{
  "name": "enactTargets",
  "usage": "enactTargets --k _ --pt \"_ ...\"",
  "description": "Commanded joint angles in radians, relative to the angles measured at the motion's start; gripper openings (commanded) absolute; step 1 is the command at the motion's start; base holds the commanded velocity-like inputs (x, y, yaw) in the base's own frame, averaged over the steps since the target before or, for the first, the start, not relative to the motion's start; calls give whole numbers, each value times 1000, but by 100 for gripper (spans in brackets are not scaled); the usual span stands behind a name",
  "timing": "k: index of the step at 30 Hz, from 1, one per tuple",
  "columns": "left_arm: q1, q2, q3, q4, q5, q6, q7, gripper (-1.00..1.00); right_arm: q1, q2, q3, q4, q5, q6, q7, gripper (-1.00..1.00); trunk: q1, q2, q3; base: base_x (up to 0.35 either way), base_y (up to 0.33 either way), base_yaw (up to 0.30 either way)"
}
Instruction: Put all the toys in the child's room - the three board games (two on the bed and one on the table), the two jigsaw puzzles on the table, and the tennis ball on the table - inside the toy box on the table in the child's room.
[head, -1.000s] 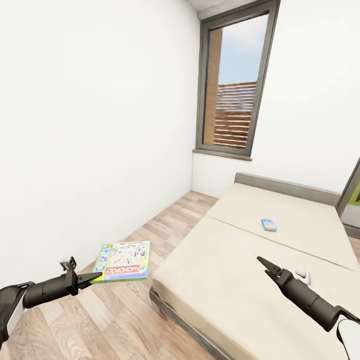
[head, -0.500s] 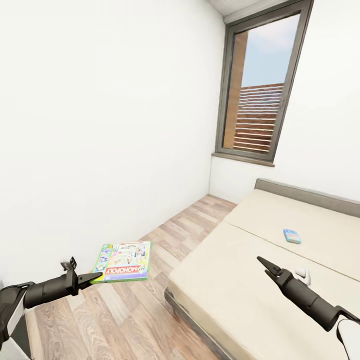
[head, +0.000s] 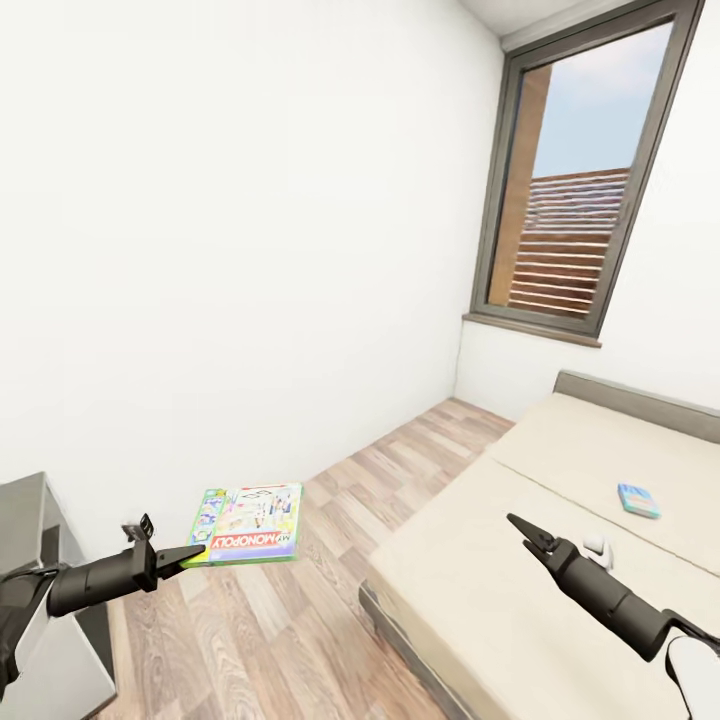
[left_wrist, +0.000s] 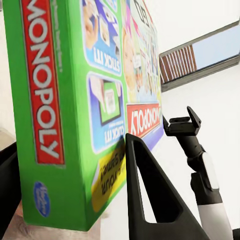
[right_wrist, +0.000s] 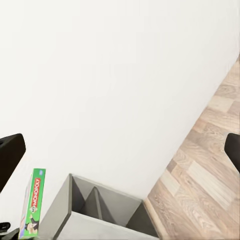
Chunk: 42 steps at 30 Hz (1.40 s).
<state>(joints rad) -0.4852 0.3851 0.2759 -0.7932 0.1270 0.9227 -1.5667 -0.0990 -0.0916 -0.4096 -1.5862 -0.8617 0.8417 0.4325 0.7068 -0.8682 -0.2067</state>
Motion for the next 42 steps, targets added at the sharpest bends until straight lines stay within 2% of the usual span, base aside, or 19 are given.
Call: enactTargets --k 1,42 --pt "-1 0 0 0 0 10 -4 -100 -1 0 0 0 1 6 4 100 -4 6 3 0 0 262" --pt "-1 1 0 0 3 11 -4 -100 -1 0 6 0 3 5 -3 100 -161 293 164 0 0 261"
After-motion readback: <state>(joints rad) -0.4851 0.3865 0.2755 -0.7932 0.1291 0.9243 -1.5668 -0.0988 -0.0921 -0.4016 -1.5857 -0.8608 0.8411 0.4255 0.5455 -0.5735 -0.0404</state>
